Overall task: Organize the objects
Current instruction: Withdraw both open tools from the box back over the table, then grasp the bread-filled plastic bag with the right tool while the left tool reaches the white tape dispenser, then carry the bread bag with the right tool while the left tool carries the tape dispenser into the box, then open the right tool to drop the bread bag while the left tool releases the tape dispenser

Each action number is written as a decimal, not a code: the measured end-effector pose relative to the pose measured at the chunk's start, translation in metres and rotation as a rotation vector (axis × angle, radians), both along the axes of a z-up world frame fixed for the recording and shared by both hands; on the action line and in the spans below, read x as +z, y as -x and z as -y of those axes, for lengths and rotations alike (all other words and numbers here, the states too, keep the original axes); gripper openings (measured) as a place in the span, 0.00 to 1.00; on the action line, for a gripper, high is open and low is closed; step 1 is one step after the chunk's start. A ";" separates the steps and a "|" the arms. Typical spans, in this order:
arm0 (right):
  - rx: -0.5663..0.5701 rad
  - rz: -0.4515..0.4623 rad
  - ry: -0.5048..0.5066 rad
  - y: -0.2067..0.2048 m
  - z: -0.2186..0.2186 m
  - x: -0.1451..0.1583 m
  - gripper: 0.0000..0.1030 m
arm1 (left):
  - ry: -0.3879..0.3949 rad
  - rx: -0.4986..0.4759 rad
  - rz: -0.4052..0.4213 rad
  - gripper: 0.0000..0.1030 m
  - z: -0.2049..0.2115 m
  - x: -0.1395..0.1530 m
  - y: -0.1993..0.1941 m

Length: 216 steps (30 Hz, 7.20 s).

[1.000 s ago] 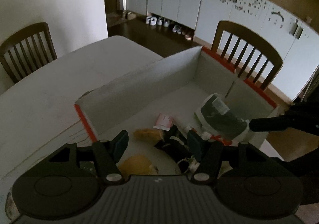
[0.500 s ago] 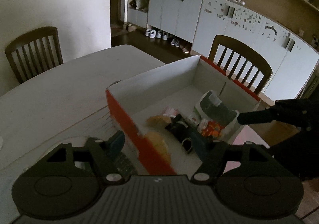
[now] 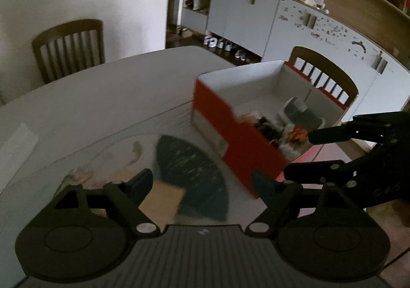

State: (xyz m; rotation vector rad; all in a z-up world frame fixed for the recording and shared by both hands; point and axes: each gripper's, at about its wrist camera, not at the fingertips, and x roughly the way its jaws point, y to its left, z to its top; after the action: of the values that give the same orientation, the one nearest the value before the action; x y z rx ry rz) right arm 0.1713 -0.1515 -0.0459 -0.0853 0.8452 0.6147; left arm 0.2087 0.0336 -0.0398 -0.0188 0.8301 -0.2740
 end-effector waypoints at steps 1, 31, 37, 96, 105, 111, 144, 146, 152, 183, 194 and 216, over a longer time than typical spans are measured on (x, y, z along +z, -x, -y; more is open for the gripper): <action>0.008 -0.001 0.004 0.002 -0.006 -0.001 0.77 | 0.001 0.008 -0.003 0.82 -0.007 -0.001 0.003; 0.272 -0.047 0.186 -0.014 -0.143 -0.058 0.81 | -0.103 0.232 -0.112 0.98 -0.169 -0.081 -0.015; 0.288 -0.082 0.207 -0.028 -0.156 -0.075 0.81 | -0.124 0.198 -0.137 0.98 -0.179 -0.097 -0.034; 0.154 -0.097 0.075 -0.003 -0.117 -0.042 0.70 | -0.049 0.236 -0.108 0.49 -0.162 -0.086 0.004; 0.107 -0.089 0.057 0.017 -0.084 -0.023 0.70 | 0.063 0.284 -0.119 0.49 -0.152 -0.070 0.040; 0.079 -0.073 0.046 0.020 -0.062 -0.012 0.70 | 0.161 0.299 -0.109 0.49 -0.142 -0.055 0.052; -0.072 -0.013 0.020 -0.061 0.098 0.003 0.70 | 0.133 0.078 0.045 0.49 0.051 0.013 -0.034; -0.085 -0.011 0.028 -0.070 0.106 0.000 0.70 | 0.119 0.057 0.050 0.49 0.066 0.012 -0.042; -0.122 -0.027 0.048 -0.095 0.121 -0.011 0.70 | 0.066 0.011 0.056 0.49 0.107 0.006 -0.062; -0.094 -0.031 0.207 -0.148 0.118 -0.073 0.71 | -0.189 -0.041 -0.111 0.49 0.182 -0.066 -0.126; -0.084 -0.054 0.180 -0.146 0.127 -0.069 0.71 | -0.214 -0.041 -0.130 0.53 0.185 -0.068 -0.126; -0.080 0.005 0.054 -0.103 0.152 -0.016 0.73 | -0.125 -0.002 -0.055 0.63 0.168 -0.035 -0.090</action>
State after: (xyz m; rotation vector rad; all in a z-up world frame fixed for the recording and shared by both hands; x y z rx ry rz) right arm 0.2744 -0.3033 -0.0618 -0.1014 0.8564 0.5162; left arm 0.2992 -0.1348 -0.0752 0.0919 0.9010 -0.2237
